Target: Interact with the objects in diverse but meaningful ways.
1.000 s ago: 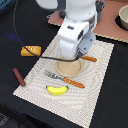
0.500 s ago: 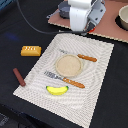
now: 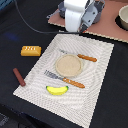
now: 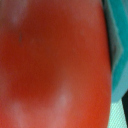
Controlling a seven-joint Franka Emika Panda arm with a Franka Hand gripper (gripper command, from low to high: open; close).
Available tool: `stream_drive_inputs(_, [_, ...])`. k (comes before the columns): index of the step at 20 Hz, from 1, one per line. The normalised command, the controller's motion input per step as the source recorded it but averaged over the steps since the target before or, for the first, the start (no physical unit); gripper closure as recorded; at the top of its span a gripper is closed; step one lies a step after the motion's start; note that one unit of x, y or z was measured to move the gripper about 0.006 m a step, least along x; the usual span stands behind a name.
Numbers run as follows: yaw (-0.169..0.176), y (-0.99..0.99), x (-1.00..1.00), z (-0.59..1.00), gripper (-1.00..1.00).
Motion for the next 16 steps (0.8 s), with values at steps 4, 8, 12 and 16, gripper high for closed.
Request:
stream_drive_inputs(4, [0.027,0.28,-0.35,-0.56,1.0])
stream_drive_inputs(8, [0.02,0.34,-0.26,-0.54,1.0])
stream_drive_inputs(12, [0.007,0.36,-0.13,-0.45,1.0])
stream_drive_inputs(16, [0.003,0.33,-0.09,-0.37,1.0])
